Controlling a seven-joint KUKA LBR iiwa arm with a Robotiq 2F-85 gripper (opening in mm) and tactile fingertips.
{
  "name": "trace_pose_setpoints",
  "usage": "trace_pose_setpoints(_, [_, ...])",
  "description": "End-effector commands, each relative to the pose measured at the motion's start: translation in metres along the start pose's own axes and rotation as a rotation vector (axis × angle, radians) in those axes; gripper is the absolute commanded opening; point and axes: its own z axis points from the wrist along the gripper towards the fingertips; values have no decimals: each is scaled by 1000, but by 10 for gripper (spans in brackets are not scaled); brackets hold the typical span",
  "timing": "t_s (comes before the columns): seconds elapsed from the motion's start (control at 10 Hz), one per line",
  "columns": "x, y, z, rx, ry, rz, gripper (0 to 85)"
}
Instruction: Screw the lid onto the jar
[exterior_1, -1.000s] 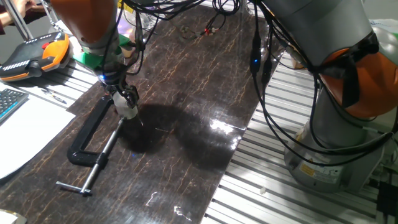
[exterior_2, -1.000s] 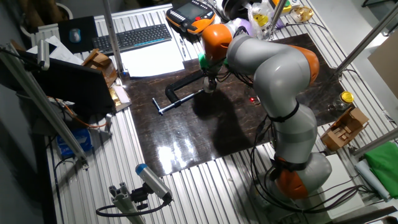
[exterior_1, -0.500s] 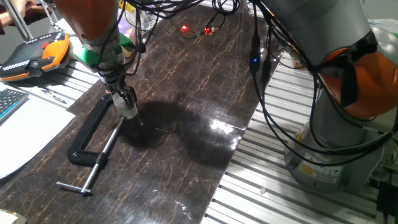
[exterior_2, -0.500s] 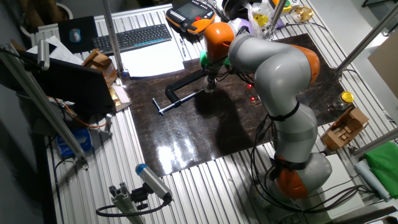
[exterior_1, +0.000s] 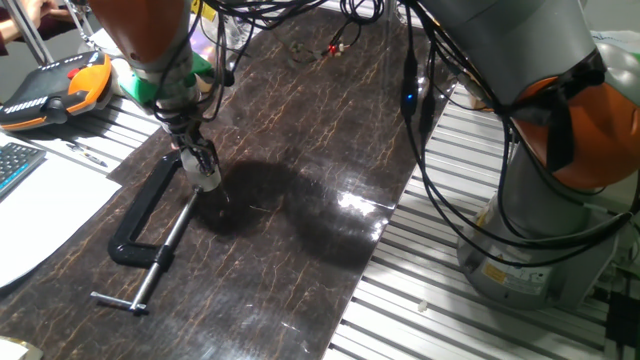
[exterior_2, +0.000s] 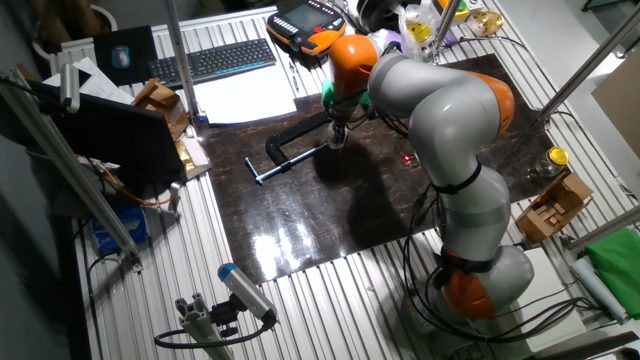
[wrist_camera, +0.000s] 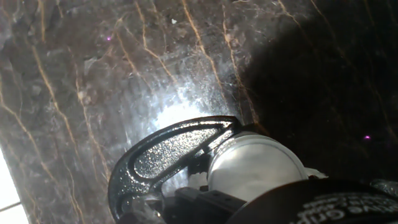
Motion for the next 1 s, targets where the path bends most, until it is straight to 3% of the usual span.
trace_pose_setpoints(0.0, [0,0,0,4,4,13,690])
trace_pose_setpoints(0.6, [0,1,-1,13,19,52,693])
trace_pose_setpoints(0.8, [0,1,-1,3,15,75,850])
trace_pose_setpoints(0.9, [0,1,-1,2,15,76,850])
